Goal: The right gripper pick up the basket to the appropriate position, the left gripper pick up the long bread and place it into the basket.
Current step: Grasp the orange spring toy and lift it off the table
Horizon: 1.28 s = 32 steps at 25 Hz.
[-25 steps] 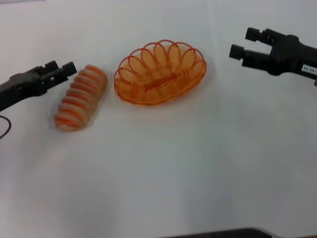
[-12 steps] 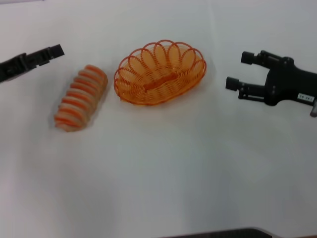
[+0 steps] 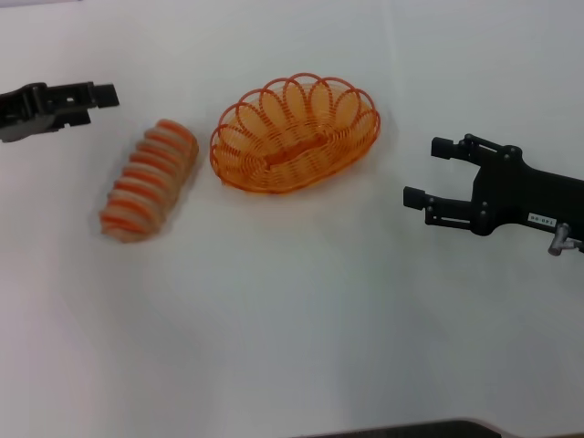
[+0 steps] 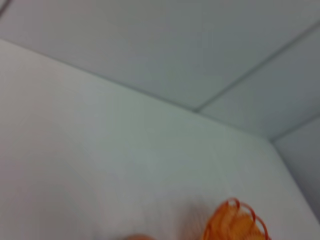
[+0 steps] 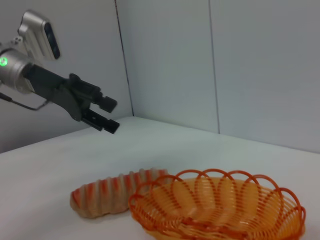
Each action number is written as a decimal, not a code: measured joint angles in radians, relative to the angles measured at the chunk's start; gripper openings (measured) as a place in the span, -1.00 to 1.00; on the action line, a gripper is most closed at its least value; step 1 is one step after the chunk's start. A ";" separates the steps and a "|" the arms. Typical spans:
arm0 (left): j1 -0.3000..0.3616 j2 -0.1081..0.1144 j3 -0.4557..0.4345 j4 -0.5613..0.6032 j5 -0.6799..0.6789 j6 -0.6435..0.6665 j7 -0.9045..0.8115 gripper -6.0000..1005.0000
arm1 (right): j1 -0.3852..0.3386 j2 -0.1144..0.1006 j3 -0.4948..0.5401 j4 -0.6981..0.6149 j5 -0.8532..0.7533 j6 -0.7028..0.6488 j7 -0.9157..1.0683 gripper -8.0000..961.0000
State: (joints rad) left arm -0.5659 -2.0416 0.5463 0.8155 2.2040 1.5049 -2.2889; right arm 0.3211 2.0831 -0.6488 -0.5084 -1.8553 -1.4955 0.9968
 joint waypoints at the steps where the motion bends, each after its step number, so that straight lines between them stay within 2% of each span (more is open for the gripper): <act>1: -0.013 0.005 0.007 0.013 0.027 0.021 -0.016 0.49 | 0.000 0.000 0.000 0.003 0.000 0.004 -0.001 0.86; 6: -0.064 0.017 0.072 0.083 0.146 0.078 -0.089 0.49 | -0.002 0.000 0.000 0.006 -0.001 0.013 -0.005 0.86; 8: -0.098 0.019 0.156 0.145 0.239 0.097 -0.145 0.49 | -0.002 0.000 -0.001 0.006 -0.002 0.018 -0.005 0.86; 13: -0.159 0.013 0.283 0.172 0.358 0.112 -0.201 0.49 | -0.002 0.000 -0.002 0.007 -0.002 0.027 -0.005 0.86; 16: -0.188 -0.006 0.354 0.187 0.410 0.104 -0.224 0.49 | -0.002 0.000 -0.002 0.007 -0.002 0.037 -0.005 0.86; 21: -0.216 -0.060 0.438 0.255 0.518 0.075 -0.242 0.51 | -0.002 0.000 -0.004 0.012 -0.002 0.046 -0.006 0.86; 26: -0.240 -0.113 0.509 0.267 0.635 0.032 -0.277 0.53 | -0.002 0.000 -0.005 0.016 -0.002 0.053 -0.007 0.86; 32: -0.245 -0.118 0.550 0.251 0.649 -0.007 -0.345 0.54 | -0.003 0.002 -0.005 0.016 -0.002 0.058 -0.007 0.86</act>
State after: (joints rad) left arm -0.8108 -2.1600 1.0965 1.0661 2.8528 1.4975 -2.6336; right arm 0.3178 2.0847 -0.6543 -0.4923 -1.8576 -1.4373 0.9893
